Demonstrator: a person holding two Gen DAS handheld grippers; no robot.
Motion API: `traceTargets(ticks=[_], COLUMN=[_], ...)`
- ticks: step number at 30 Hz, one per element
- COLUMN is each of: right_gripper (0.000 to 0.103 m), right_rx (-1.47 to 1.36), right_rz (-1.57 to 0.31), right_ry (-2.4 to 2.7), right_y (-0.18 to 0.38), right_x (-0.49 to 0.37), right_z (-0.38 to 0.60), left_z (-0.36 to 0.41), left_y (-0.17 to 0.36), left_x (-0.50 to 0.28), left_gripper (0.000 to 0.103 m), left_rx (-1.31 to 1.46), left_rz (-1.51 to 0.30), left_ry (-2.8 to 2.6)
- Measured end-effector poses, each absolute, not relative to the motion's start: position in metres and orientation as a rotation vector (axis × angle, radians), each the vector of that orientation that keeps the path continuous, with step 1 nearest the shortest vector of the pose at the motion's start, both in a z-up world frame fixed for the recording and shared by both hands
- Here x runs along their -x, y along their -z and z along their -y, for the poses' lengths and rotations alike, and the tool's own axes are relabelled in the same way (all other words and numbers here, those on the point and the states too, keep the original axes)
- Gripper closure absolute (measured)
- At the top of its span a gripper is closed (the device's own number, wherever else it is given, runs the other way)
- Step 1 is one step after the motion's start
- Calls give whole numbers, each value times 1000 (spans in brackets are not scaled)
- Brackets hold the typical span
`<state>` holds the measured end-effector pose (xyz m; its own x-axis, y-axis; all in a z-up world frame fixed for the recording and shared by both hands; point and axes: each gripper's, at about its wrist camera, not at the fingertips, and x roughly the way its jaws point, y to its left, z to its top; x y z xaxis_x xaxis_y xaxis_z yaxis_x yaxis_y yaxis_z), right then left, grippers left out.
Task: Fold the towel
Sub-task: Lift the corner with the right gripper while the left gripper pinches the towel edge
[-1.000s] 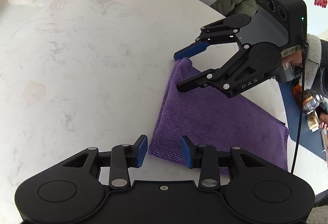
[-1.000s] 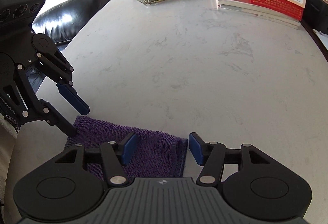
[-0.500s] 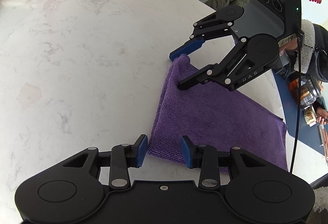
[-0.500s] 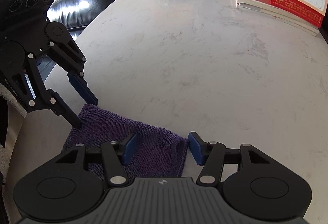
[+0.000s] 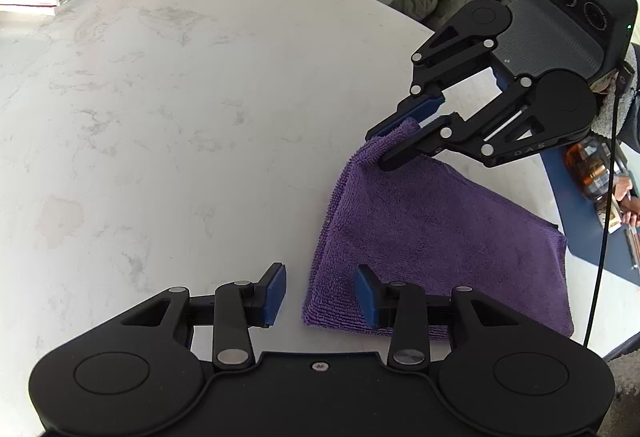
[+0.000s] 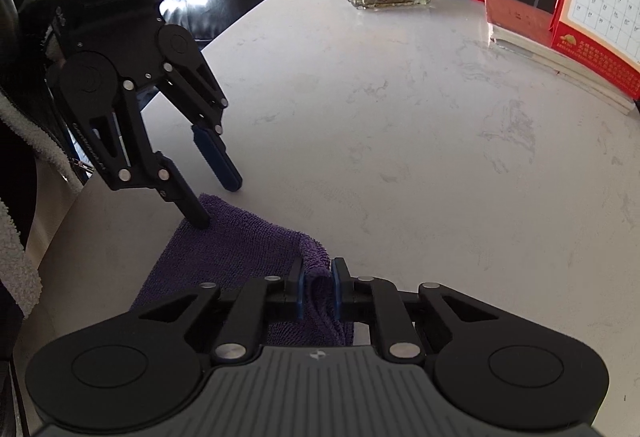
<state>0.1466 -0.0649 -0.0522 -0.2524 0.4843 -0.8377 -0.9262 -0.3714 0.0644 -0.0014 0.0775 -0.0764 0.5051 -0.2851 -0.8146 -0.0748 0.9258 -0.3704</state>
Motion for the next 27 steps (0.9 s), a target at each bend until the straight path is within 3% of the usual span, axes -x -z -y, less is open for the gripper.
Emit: traceTargets(ticks=[10, 21, 27], right_gripper=[88, 88, 88], right_rx=[926, 864, 862], right_rz=[-626, -632, -648], right_ry=[-1821, -1780, -1761], right_y=[20, 30, 38], right_x=[-126, -138, -139], right_z=[91, 83, 79], left_z=[-77, -71, -67], left_y=[81, 76, 78], left_x=[-15, -4, 0], left_gripper=[61, 64, 81], left_rx=[401, 414, 409], left_rz=[-1023, -1061, -1094], left_ry=[230, 297, 285])
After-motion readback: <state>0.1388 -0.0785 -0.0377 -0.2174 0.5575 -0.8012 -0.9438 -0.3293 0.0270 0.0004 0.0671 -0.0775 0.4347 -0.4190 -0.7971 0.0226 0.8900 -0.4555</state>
